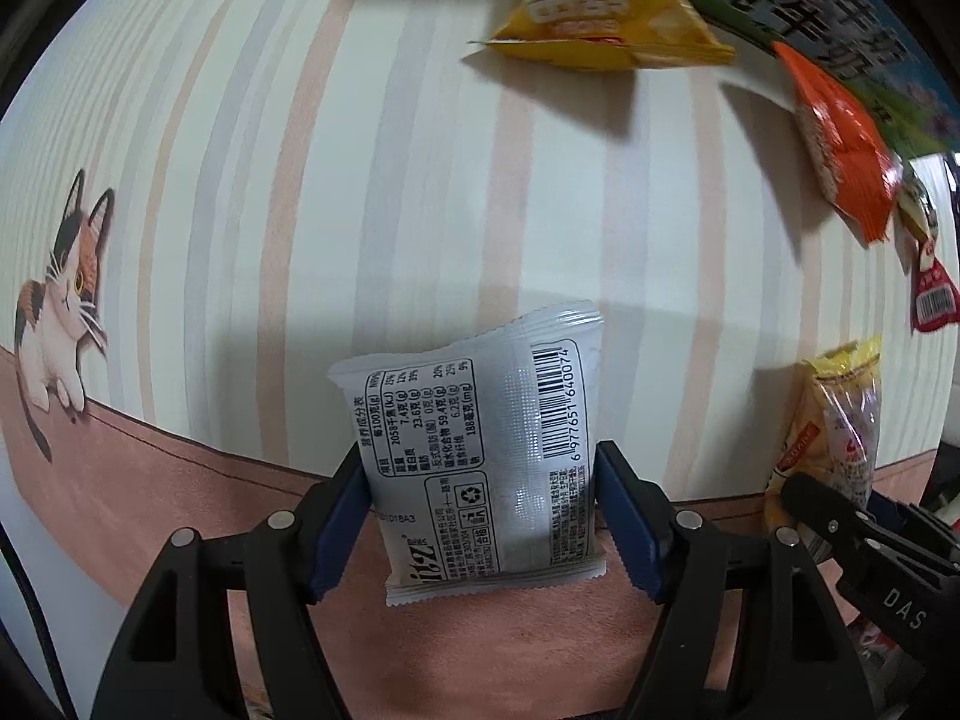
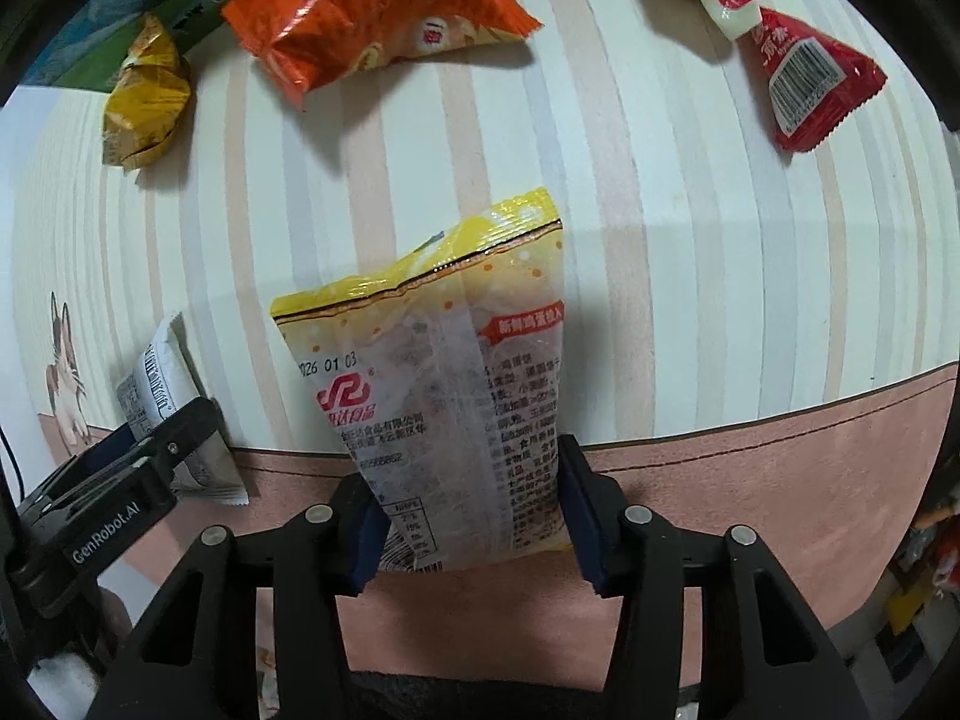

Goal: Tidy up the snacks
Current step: 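Carry both packets over the box and open both tools to drop them inside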

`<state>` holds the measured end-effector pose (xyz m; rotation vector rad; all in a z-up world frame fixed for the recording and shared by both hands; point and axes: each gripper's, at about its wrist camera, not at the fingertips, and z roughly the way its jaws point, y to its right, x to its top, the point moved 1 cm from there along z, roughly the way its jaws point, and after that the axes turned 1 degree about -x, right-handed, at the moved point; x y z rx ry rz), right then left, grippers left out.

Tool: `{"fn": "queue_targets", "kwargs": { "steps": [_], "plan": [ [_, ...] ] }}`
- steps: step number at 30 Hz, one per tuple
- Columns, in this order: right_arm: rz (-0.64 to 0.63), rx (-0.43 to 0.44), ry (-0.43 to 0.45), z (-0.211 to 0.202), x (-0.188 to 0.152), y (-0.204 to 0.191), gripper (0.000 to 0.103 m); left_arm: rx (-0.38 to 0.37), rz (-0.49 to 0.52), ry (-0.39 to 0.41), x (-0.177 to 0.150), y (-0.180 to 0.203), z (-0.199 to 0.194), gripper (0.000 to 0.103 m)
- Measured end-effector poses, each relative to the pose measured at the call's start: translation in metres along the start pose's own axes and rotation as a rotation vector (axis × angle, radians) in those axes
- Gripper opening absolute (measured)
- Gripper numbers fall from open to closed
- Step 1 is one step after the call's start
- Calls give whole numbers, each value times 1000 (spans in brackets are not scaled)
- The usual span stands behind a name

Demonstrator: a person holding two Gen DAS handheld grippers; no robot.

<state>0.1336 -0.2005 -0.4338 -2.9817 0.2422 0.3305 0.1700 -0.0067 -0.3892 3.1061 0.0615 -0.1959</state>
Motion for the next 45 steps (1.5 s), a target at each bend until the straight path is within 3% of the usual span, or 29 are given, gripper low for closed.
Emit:
{"fn": "queue_targets", "kwargs": {
  "steps": [3, 6, 15, 25, 28, 34, 40, 45],
  "plan": [
    [-17, 1, 28, -4, -4, 1, 44, -9, 16, 13, -2, 9, -6, 70],
    [-16, 16, 41, -14, -6, 7, 44, -8, 23, 58, -2, 12, -22, 70],
    [-17, 127, 122, -74, -3, 33, 43, -104, 46, 203, 7, 26, -101, 70],
    [-27, 265, 304, -195, 20, 49, 42, -202, 119, 350, 77, 62, -216, 70],
    [-30, 298, 364, -230, 47, 48, 42, -222, 139, 360, 114, 75, -236, 70],
    [-13, 228, 426, -276, 141, 45, 42, -219, 159, 306, 204, 101, -234, 70],
    [7, 164, 385, -267, 229, 46, 42, -231, 156, 152, 282, 126, -196, 70],
    [-4, 110, 348, -255, 287, 41, 42, -251, 179, 59, 315, 142, -168, 70]
  ]
}}
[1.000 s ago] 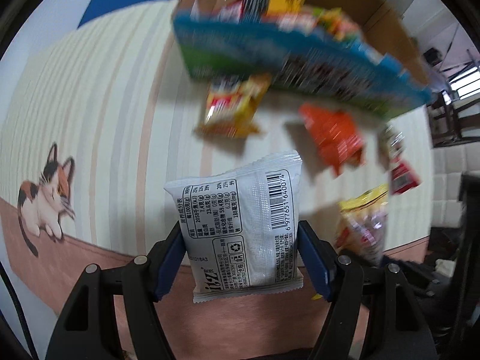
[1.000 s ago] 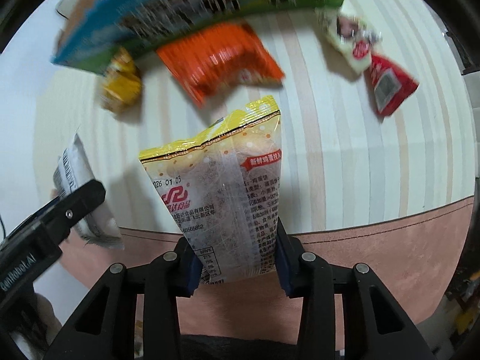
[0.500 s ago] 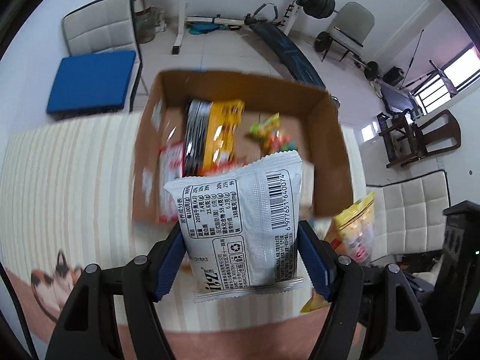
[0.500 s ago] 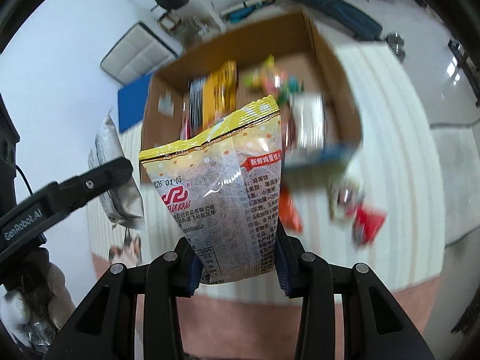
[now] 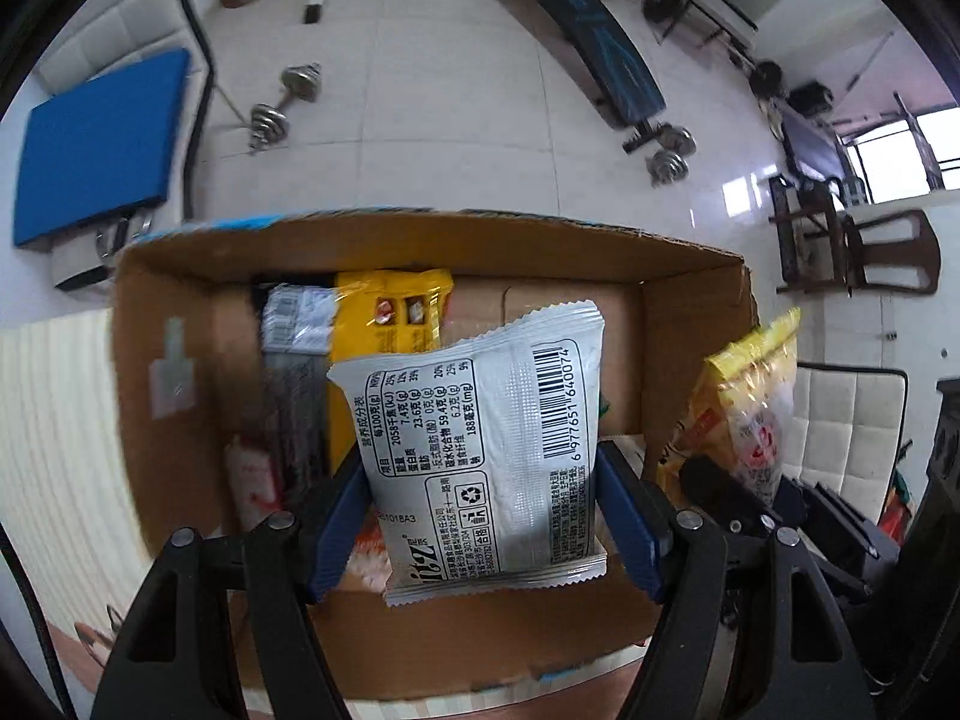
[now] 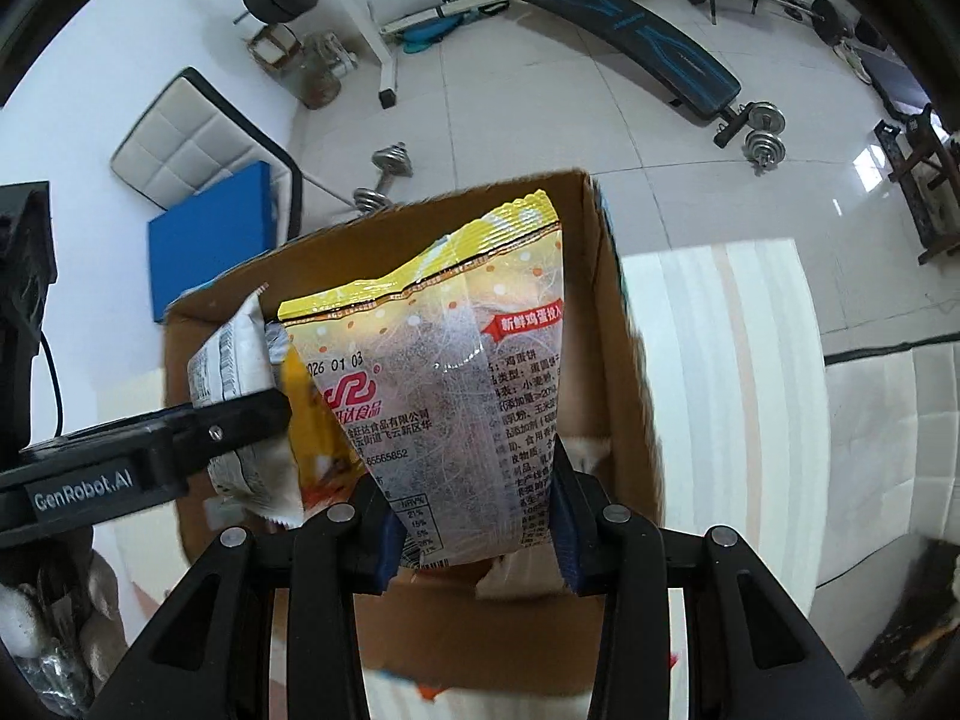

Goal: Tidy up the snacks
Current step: 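Carry both packets over the box and open both tools to drop them inside, then move both tools out of the box toward the snacks on the table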

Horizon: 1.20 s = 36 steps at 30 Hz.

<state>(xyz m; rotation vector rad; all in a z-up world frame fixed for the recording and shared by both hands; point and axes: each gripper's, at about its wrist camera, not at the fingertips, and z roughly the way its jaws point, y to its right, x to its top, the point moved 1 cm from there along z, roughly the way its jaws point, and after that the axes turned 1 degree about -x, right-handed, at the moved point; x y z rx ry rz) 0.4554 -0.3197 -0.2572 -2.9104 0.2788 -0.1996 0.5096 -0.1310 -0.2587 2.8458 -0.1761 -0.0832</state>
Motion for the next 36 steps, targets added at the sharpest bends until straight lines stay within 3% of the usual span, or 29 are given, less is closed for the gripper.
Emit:
{"fn": "queue_targets", "kwargs": {
  "steps": [8, 9, 10, 11, 20, 24, 36],
  "plan": [
    [-2, -34, -48, 35, 26, 0, 46, -15, -24, -74, 16, 6, 21, 73],
    [1, -42, -54, 39, 27, 1, 59, -7, -21, -71, 17, 7, 23, 82],
    [-5, -51, -61, 42, 28, 1, 81, -8, -16, -69, 18, 8, 22, 88],
    [-13, -59, -65, 45, 30, 0, 85, -12, -12, -65, 19, 9, 22, 91],
    [-57, -112, -47, 37, 29, -13, 88, 9, 2, -36, 15, 11, 14, 91],
    [-71, -120, -41, 29, 22, -17, 90, 44, 3, 15, 9, 9, 2, 91],
    [-122, -143, 19, -12, -27, -41, 93, 142, 17, 197, -54, 3, -53, 91]
  ]
}}
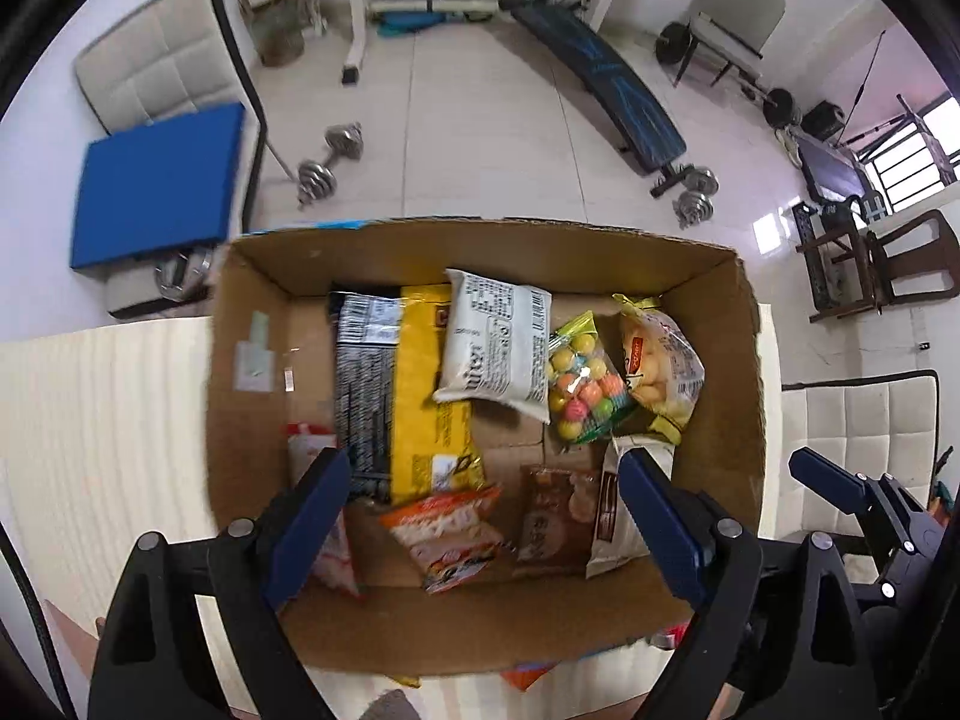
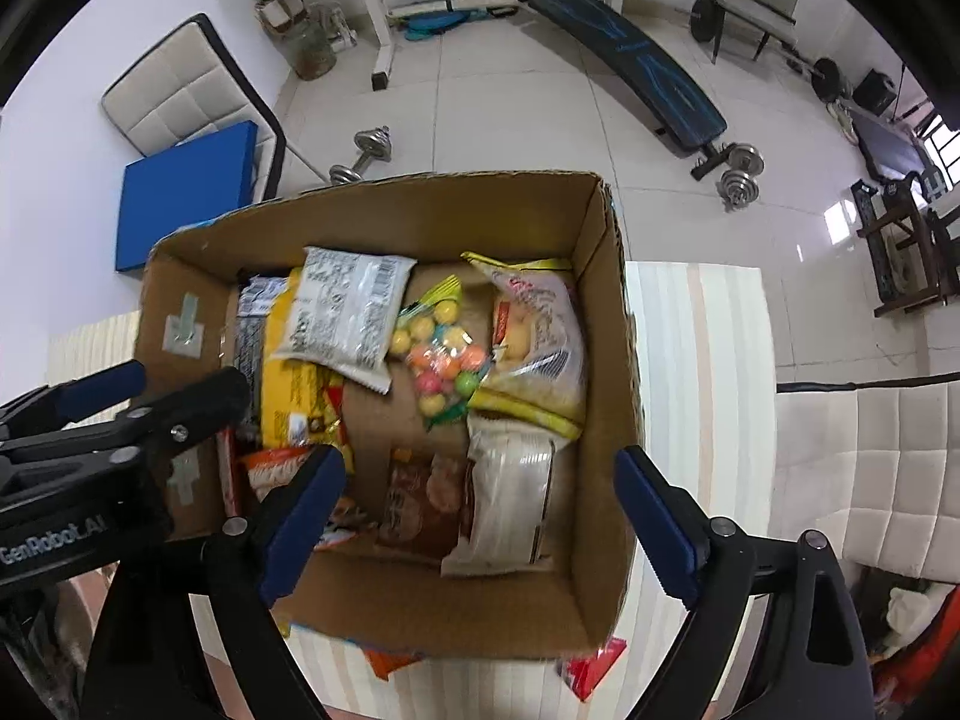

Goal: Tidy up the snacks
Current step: 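Move both tools out of the box toward the snacks on the table, then grasp the orange chip bag with the left tool while the right tool grasps the white candy packet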

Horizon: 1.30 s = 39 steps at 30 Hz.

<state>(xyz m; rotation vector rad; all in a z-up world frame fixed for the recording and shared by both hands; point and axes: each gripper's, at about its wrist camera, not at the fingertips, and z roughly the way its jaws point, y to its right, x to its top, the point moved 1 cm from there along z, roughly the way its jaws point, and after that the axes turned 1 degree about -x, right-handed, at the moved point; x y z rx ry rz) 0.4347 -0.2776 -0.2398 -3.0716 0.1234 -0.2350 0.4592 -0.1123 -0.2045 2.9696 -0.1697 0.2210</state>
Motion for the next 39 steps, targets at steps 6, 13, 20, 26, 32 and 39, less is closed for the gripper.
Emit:
{"fn": "queue_targets", "kwargs": {
  "steps": [6, 13, 20, 26, 32, 39],
  "plan": [
    [-23, 23, 55, -31, -40, -14, 93, 46, 26, 115, -43, 3, -39, 91],
    [12, 84, 87, -59, -83, -16, 93, 66, 44, 201, -86, 8, -68, 91],
    [50, 116, 55, -61, -131, 1, 93, 61, 55, 213, -128, 12, -71, 91],
    [141, 114, -29, -21, -175, 50, 94, 116, 171, 140, -160, 27, -31, 91],
    [263, 155, -106, 39, -197, 102, 93, 138, 345, -4, -167, 60, 45, 91],
    [313, 193, -139, 68, -200, 128, 93, 223, 597, -132, -181, 97, 113, 91]
  ]
}}
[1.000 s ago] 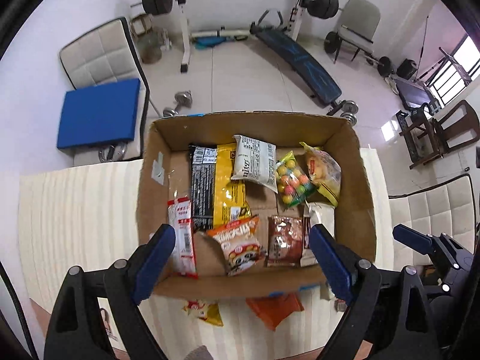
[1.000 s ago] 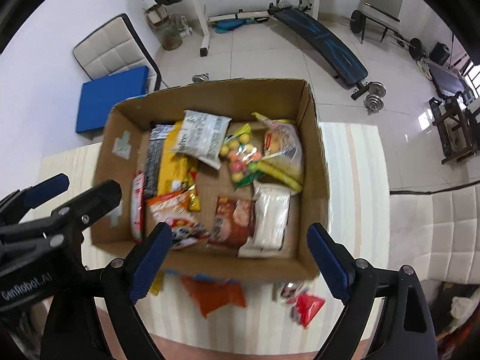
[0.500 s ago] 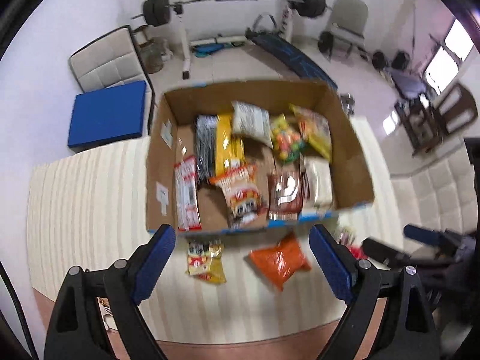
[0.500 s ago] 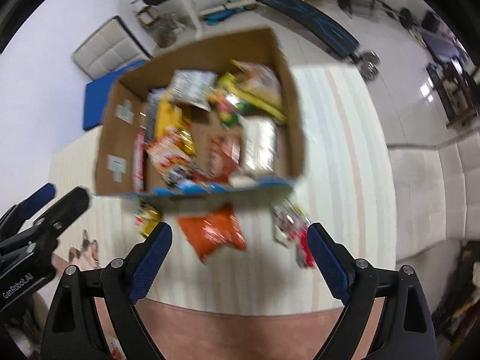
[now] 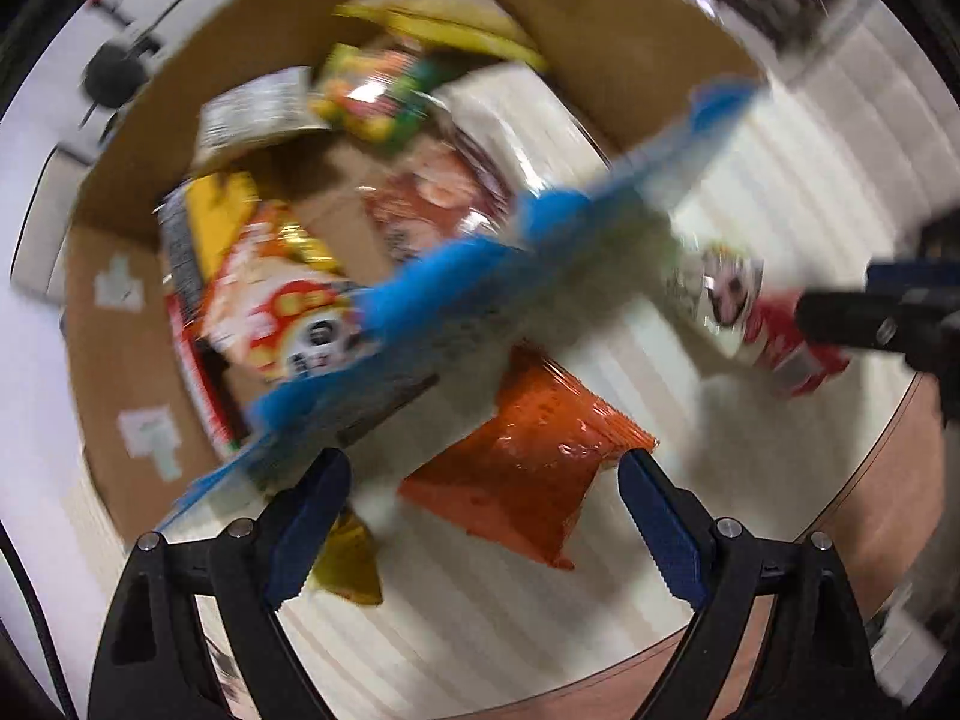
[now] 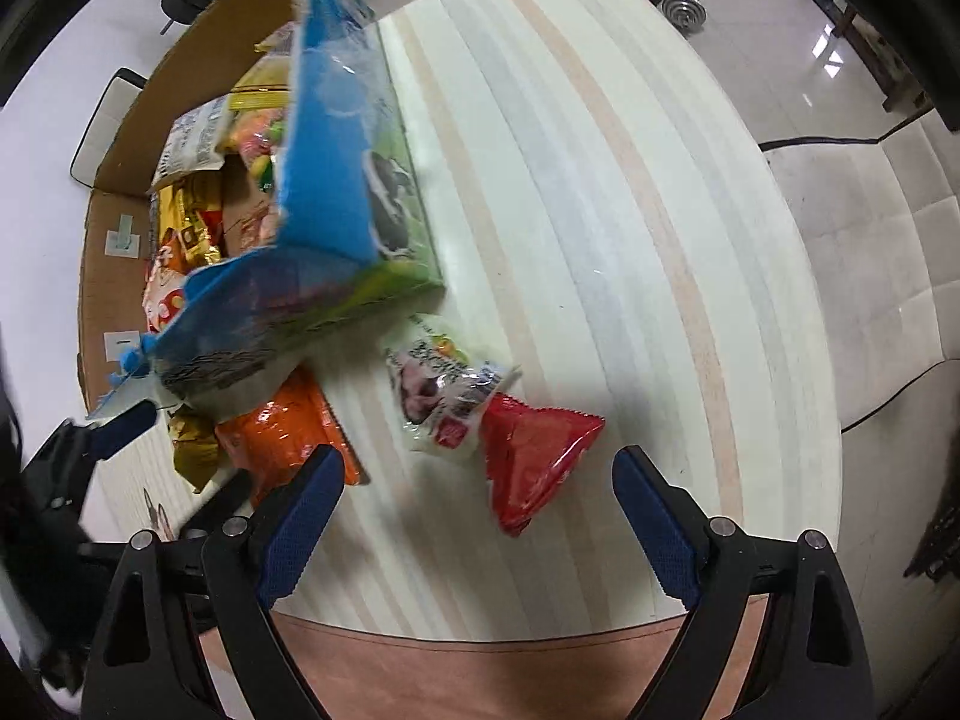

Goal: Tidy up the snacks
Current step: 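Grasp the orange chip bag with the left tool while the right tool grasps the white candy packet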

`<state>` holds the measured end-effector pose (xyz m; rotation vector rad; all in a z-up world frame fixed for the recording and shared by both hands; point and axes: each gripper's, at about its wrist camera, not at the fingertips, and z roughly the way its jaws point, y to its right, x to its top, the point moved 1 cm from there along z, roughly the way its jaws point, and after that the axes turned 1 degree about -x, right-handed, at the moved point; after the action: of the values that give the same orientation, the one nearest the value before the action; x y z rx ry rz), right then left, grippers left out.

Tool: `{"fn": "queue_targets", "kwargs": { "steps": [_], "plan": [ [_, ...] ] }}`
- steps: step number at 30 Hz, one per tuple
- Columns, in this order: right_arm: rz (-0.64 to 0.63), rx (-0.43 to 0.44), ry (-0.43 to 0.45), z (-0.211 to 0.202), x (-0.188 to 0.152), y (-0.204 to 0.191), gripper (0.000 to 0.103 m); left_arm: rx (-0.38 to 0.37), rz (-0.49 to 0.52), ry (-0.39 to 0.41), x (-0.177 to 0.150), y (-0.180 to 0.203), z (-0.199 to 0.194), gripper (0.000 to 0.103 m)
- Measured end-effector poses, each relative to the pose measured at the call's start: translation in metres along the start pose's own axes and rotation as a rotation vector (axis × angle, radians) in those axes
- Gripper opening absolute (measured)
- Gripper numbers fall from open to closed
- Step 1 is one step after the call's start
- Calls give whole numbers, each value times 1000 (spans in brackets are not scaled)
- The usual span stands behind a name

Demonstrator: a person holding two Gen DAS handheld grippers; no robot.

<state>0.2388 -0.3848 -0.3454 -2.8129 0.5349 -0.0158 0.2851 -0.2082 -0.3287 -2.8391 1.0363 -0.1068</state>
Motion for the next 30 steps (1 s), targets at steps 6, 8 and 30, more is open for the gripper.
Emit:
{"fn": "queue_targets", "kwargs": {
  "steps": [6, 8, 30],
  "plan": [
    [-14, 20, -21, 12, 7, 2, 91, 16, 137, -75, 5, 26, 29, 91],
    [-12, 24, -27, 17, 12, 2, 90, -9, 122, -89, 9, 26, 35, 91],
    [-81, -33, -64, 68, 17, -34, 48, -212, -326, -125, -50, -2, 48, 55]
  ]
}}
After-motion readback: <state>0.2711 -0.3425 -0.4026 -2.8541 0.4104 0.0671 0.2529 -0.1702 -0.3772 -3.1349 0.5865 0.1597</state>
